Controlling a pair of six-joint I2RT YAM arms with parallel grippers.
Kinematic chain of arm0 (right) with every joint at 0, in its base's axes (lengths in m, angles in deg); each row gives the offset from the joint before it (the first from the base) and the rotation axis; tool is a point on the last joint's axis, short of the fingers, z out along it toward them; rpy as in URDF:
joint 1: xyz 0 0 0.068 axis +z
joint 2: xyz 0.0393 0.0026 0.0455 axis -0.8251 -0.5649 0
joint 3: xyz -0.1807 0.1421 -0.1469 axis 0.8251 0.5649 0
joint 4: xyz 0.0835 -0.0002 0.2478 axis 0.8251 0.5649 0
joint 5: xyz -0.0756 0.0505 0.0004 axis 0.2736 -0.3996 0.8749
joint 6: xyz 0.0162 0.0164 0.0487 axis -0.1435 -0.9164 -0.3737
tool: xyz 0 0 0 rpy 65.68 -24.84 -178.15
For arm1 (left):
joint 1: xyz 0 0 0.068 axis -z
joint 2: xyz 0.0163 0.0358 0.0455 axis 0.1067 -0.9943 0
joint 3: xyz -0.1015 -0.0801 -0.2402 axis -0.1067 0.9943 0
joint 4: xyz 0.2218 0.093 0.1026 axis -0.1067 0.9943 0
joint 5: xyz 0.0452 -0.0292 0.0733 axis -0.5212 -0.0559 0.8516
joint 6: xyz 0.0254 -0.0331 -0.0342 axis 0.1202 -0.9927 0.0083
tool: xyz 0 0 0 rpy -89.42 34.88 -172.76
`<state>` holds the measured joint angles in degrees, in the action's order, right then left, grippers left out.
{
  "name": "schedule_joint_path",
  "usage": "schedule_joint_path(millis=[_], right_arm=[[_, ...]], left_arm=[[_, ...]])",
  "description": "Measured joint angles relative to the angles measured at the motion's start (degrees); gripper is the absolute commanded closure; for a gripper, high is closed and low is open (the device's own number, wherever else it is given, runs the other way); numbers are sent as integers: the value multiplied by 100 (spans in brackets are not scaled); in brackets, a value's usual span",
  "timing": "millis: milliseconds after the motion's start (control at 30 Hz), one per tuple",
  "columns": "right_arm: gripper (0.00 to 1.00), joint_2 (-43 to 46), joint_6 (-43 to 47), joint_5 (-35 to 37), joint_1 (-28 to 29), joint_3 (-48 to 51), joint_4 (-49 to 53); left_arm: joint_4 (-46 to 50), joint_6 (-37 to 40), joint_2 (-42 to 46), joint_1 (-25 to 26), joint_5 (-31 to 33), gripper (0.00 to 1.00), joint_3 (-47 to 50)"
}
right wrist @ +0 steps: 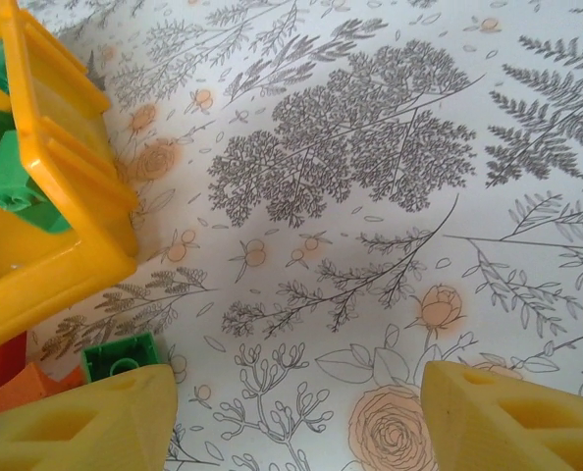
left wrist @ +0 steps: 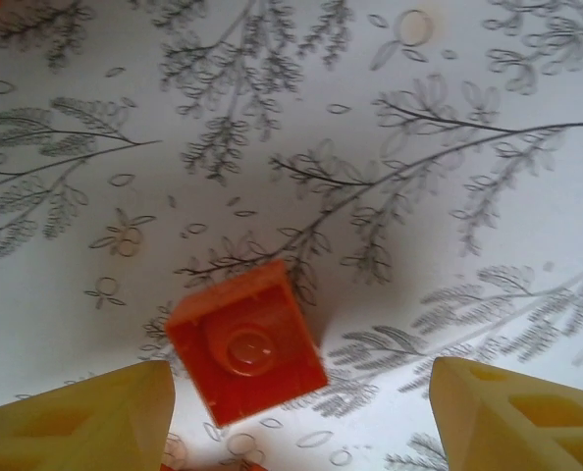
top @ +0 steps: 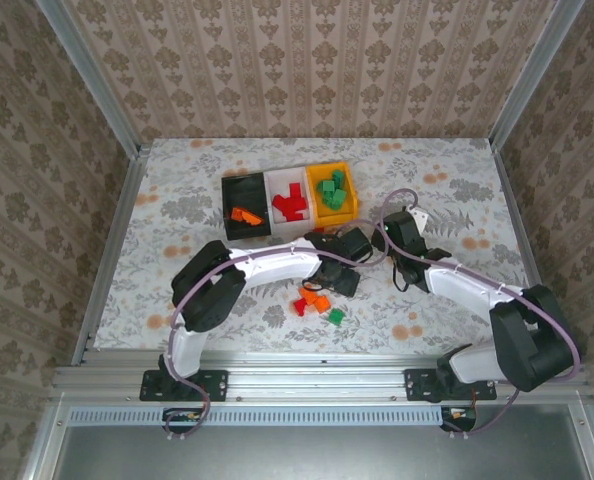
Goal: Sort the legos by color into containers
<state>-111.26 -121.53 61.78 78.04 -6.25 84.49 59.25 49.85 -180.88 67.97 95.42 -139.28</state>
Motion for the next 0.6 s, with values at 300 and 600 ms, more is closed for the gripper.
schedule_joint_path(millis=[300,600], right_arm=[[32,11,-17,46,0,13,2],[33,11,-20,52,0,13,2]], left_arm=[[94,-101,-160,-39,273,47,-116],[-105,-131,-352,-55,269,77,-114]])
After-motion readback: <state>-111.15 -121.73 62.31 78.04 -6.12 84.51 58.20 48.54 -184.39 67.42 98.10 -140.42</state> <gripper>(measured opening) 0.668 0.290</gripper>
